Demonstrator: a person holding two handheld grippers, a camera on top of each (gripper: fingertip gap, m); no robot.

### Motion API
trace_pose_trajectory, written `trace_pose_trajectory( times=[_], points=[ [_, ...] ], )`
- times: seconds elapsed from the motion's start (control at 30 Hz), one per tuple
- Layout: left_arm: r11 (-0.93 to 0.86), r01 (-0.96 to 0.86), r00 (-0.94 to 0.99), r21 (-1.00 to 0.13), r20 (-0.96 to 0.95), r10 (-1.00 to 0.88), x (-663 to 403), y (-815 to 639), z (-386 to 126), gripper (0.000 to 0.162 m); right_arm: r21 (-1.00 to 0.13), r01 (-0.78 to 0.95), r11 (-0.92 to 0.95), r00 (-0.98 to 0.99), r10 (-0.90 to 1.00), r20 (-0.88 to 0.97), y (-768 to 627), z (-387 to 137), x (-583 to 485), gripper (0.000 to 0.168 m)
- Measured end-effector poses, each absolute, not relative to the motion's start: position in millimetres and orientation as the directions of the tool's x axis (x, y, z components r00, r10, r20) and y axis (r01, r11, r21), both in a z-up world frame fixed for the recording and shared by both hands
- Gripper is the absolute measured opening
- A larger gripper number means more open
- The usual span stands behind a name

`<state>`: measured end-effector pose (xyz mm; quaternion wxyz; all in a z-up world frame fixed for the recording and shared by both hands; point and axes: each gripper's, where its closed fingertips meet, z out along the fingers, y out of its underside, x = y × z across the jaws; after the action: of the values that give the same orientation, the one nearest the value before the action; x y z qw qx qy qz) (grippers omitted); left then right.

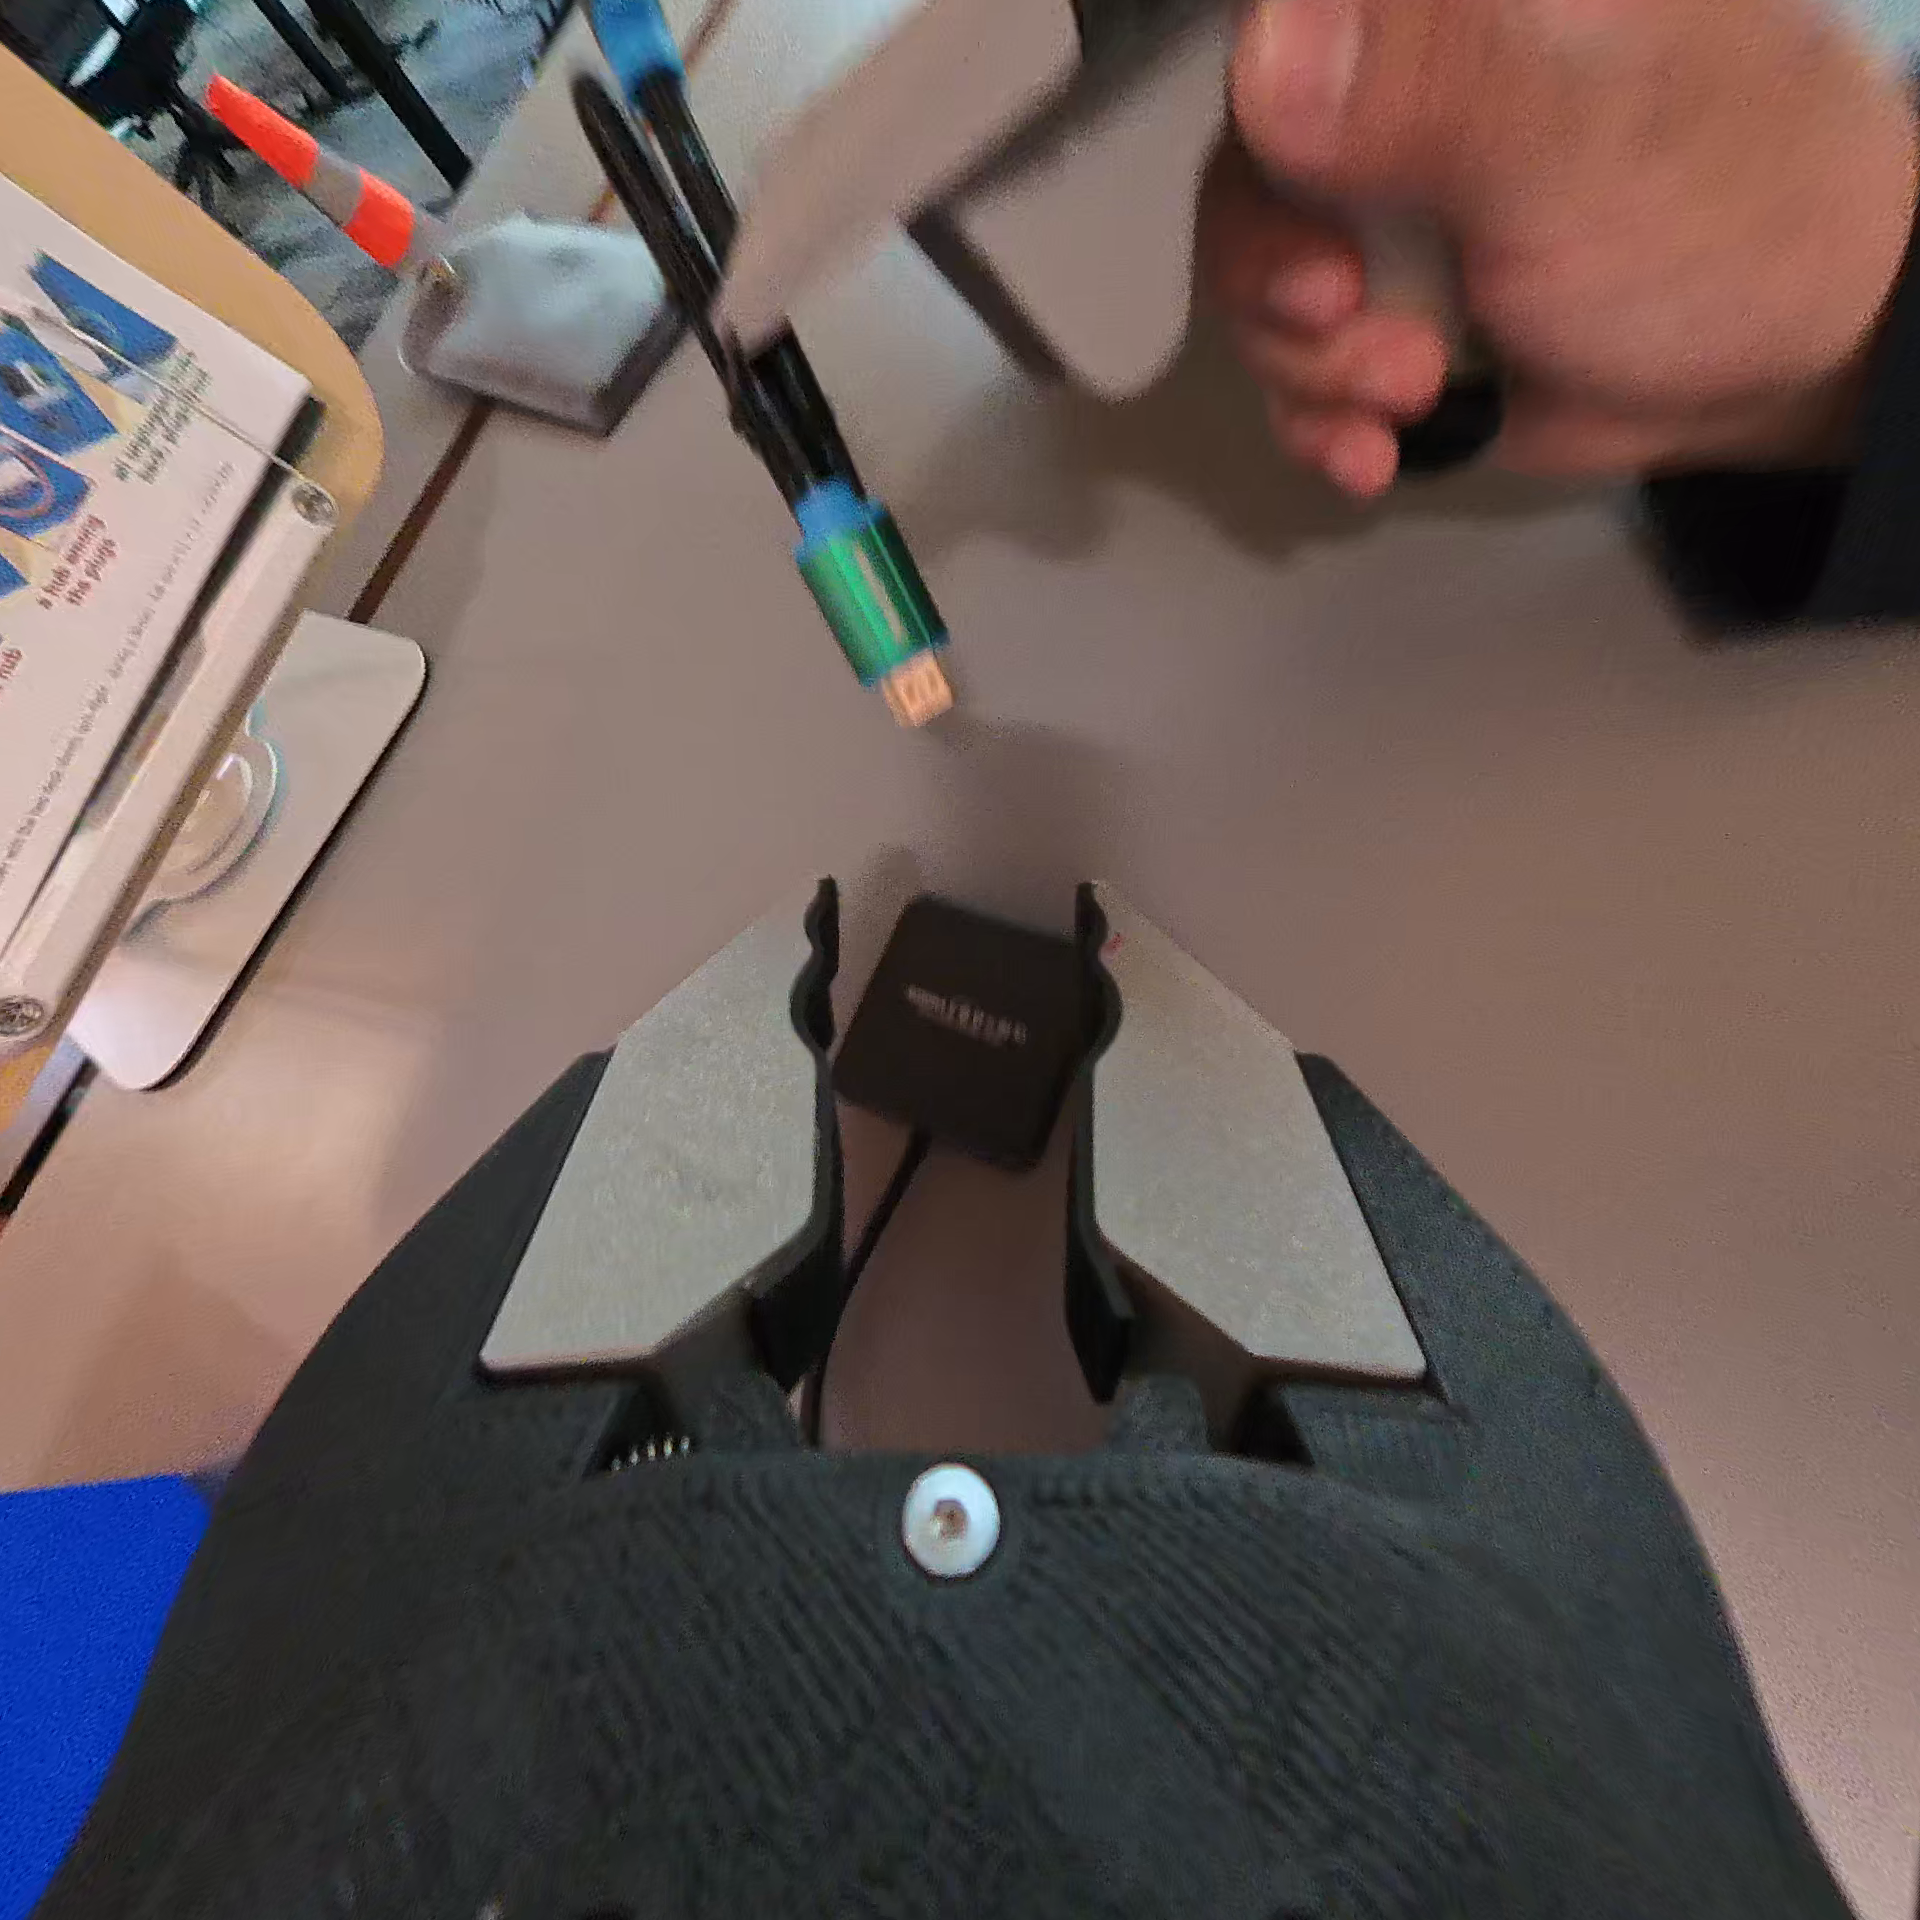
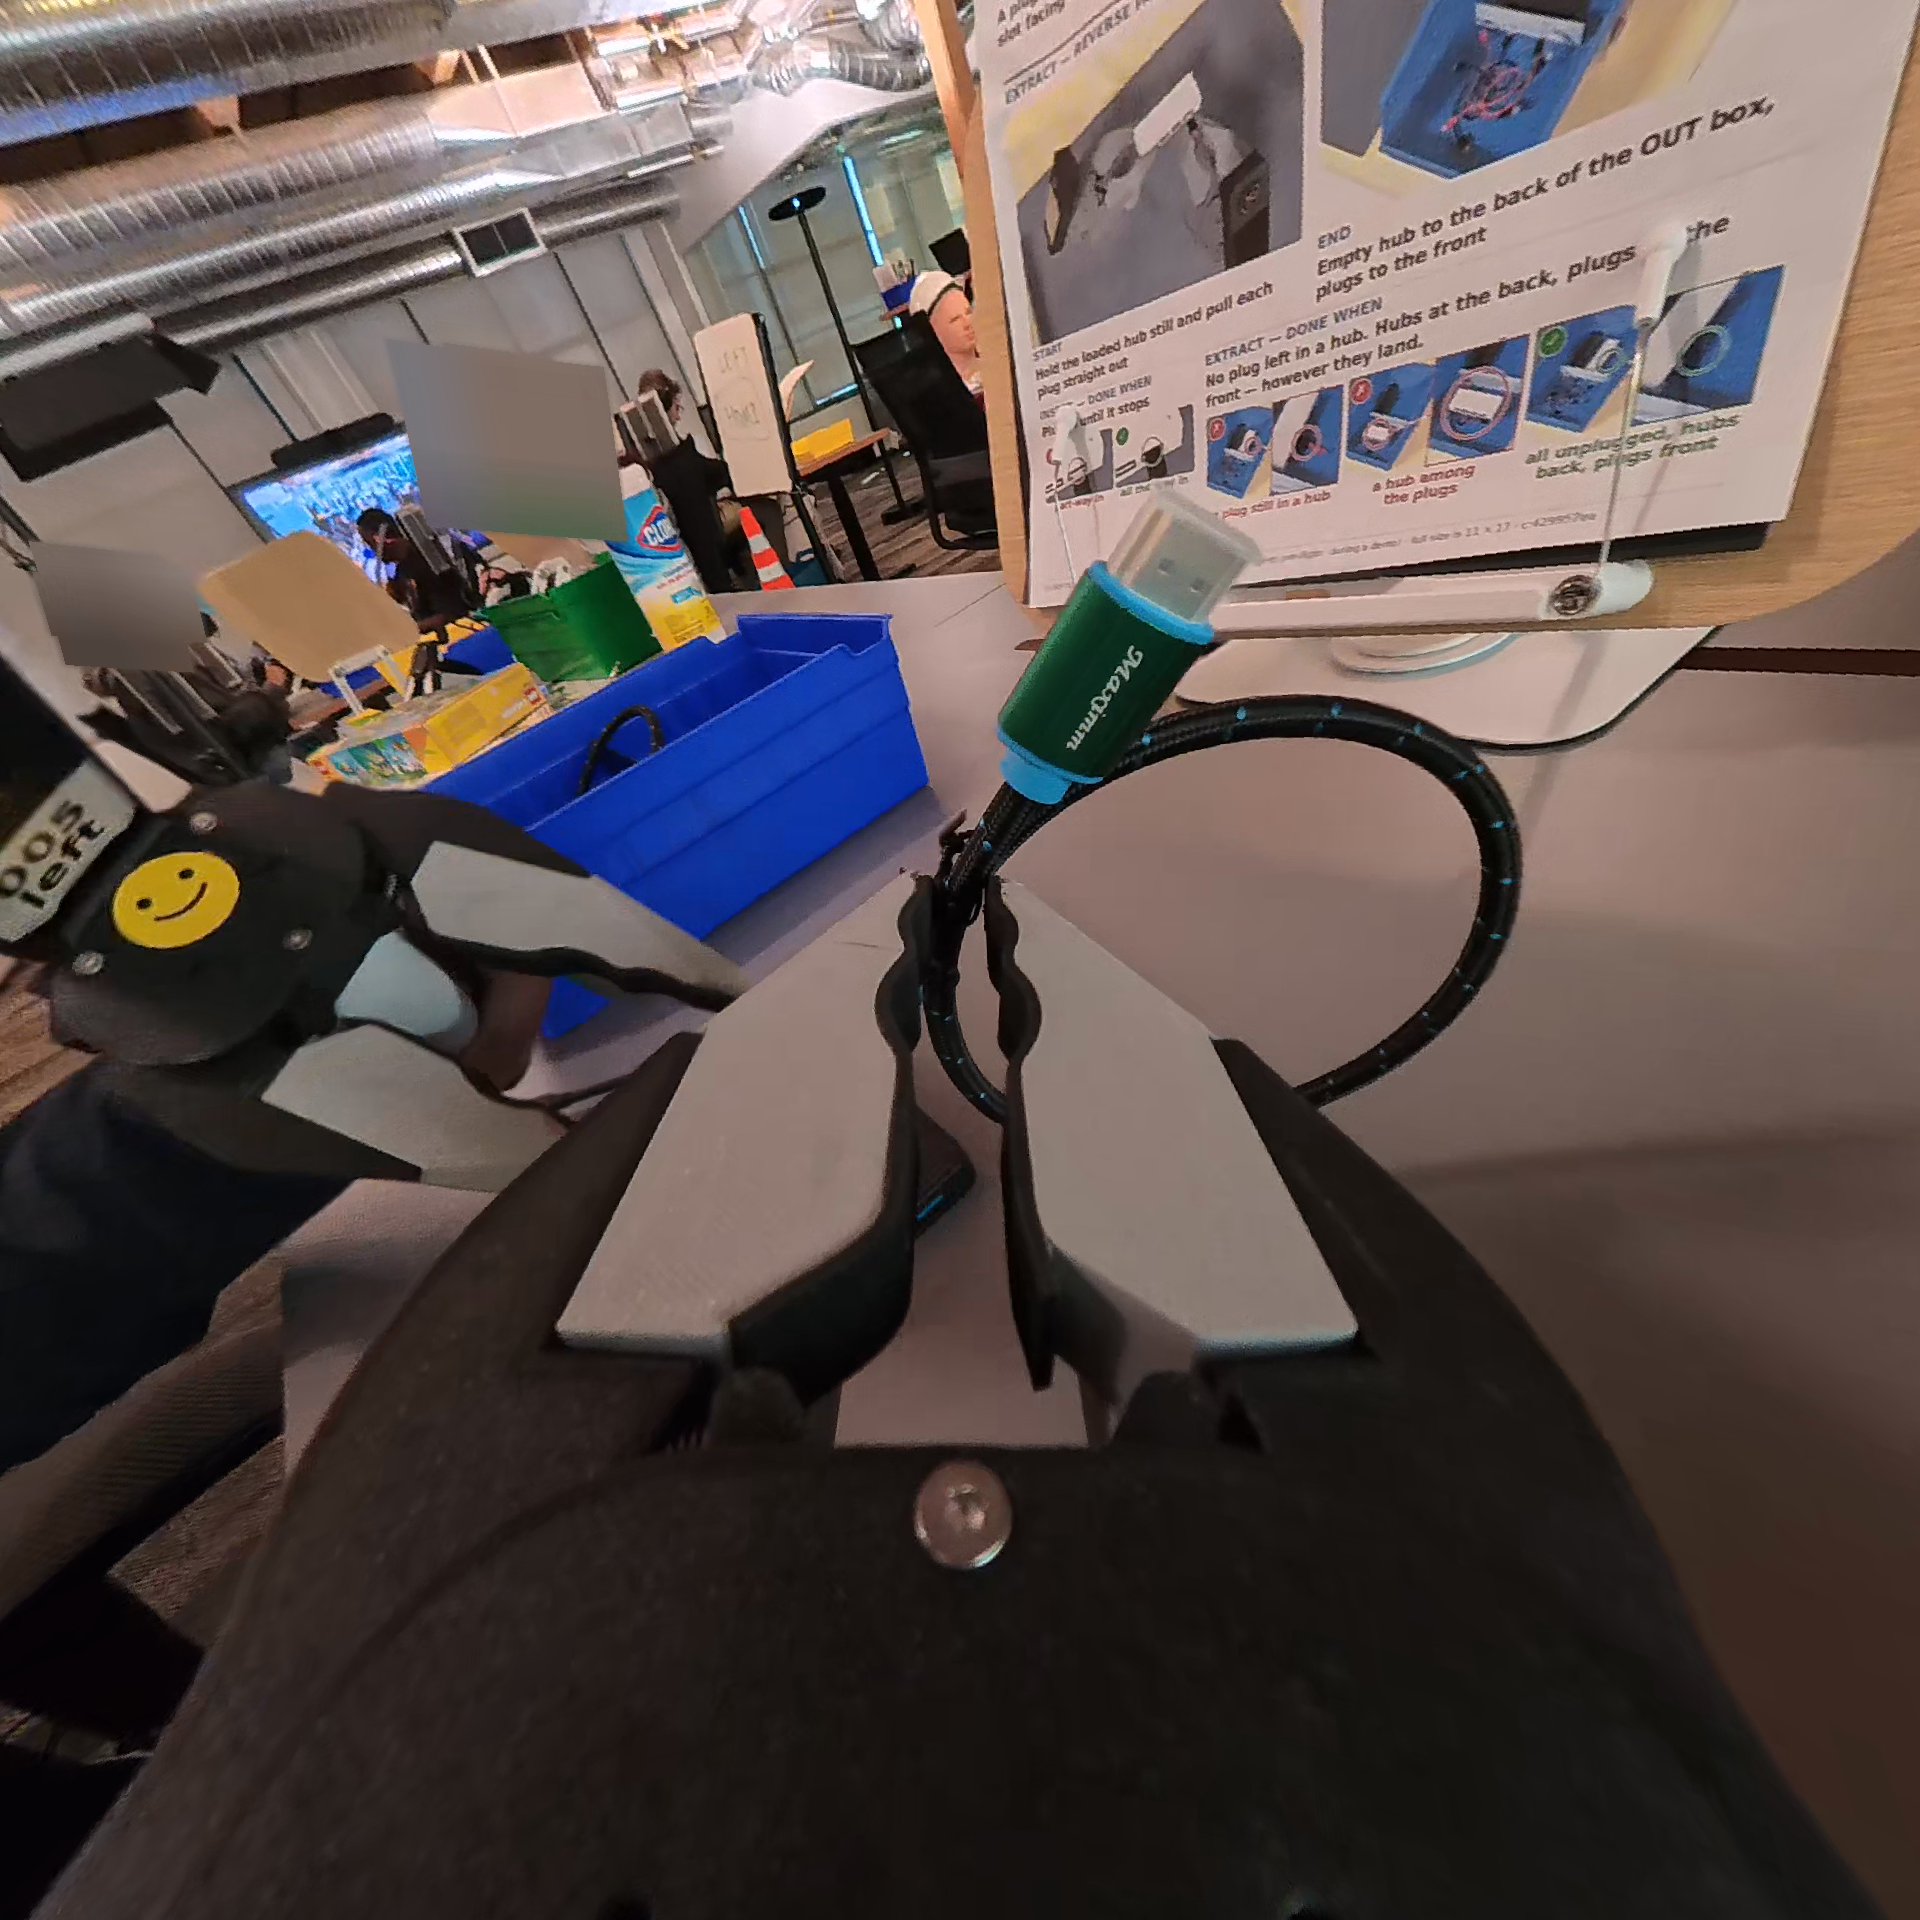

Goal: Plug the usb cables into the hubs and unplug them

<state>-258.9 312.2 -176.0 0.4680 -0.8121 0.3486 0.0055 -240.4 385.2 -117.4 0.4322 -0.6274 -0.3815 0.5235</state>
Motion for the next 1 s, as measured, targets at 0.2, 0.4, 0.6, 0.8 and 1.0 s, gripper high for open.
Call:
trace_pose_trajectory(
  times=[0.2, 0.4, 0.6, 0.8, 1.0],
  points=[
    [-0.370, -0.494, 0.828, -0.787, -0.295, -0.477, -246, 350, -173, 0.043, -0.930, 0.024, -0.366, 0.180, 0.917, -0.356, 381, -121, -241, 0.006],
    [-0.368, -0.466, 0.838, -0.805, -0.269, -0.474, -229, 368, -179, 0.037, -0.904, 0.005, -0.427, 0.176, 0.890, -0.420, 381, -122, -242, 0.006],
    [-0.230, -0.552, 0.774, -0.801, -0.390, -0.499, -236, 368, -167, 0.020, -0.916, -0.012, -0.401, 0.135, 0.907, -0.399, 374, -113, -235, 0.006],
    [-0.226, -0.261, 0.647, -0.939, 0.003, -0.763, -221, 337, -142, 0.015, -0.942, -0.035, -0.333, -0.180, 0.929, -0.322, 334, -87, -220, 0.023],
    [-0.257, -0.198, 0.516, -0.946, 0.122, -0.848, -212, 317, -143, 0.014, -0.980, -0.020, -0.198, -0.327, 0.928, -0.181, 307, -93, -214, 0.012]
  ],
)
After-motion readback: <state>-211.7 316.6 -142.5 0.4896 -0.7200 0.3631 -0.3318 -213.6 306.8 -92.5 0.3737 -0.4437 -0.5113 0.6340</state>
